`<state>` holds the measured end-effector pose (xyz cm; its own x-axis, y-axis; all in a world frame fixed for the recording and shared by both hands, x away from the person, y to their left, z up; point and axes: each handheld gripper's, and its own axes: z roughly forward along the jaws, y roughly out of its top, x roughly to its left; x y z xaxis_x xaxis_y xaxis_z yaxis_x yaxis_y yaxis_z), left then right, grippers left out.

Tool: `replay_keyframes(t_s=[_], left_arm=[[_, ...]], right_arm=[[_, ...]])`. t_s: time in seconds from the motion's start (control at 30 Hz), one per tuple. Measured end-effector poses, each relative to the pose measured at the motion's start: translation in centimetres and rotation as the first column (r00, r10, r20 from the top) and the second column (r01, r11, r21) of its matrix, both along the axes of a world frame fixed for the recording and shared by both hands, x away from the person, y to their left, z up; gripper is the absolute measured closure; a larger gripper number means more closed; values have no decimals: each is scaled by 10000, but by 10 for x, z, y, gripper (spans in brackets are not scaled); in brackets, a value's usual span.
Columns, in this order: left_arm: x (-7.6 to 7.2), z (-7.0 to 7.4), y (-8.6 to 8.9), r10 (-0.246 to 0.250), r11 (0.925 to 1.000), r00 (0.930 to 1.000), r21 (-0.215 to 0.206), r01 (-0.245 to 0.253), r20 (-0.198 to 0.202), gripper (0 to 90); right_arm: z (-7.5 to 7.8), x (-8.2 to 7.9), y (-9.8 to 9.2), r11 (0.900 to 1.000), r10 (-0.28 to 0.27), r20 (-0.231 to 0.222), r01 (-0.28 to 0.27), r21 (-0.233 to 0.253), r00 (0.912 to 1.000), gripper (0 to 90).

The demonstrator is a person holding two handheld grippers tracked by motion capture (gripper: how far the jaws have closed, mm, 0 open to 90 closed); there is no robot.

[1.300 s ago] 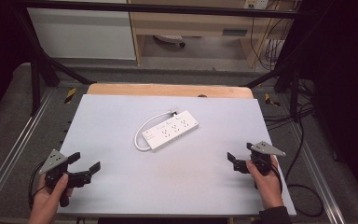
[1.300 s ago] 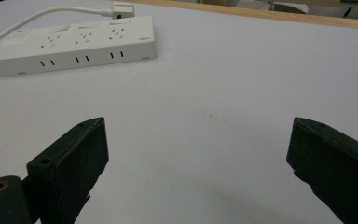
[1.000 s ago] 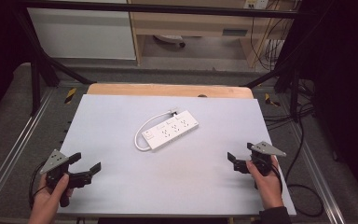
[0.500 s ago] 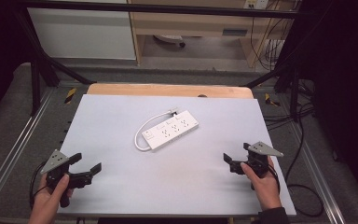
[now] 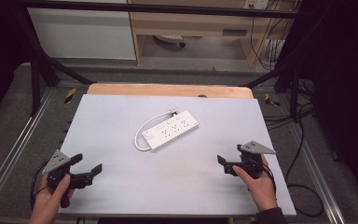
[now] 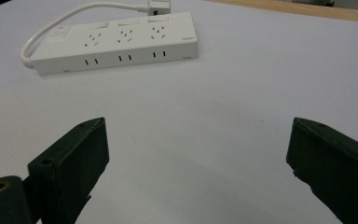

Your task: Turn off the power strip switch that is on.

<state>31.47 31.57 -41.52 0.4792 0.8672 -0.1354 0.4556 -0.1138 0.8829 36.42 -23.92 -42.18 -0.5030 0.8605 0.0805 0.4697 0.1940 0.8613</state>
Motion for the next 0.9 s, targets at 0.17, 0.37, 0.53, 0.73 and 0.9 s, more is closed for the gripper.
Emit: replay_keyframes(t_s=[0.17, 0.37, 0.53, 0.73, 0.9], left_arm=[[0, 0, 0, -29, 10000, 10000, 18, 29, -38, 75], [0, -1, -1, -34, 10000, 10000, 83, 34, -76, 75], [0, -1, -1, -52, 10000, 9999, 85, 52, -102, 75], [1, -2, -2, -57, 9999, 9998, 140, 60, -172, 75], [1, -2, -2, -104, 9997, 9997, 207, 109, -202, 74]], right_arm=[[7, 6, 7, 9990, 238, -310, -249, -360, 9992, 77], [12, 9, 15, 9974, 450, -451, -474, -540, 9980, 76], [16, 15, 24, 9960, 617, -558, -650, -609, 9965, 72], [25, 23, 35, 9935, 917, -529, -950, -629, 9944, 82], [36, 29, 45, 9915, 1166, -540, -1194, -513, 9917, 93]])
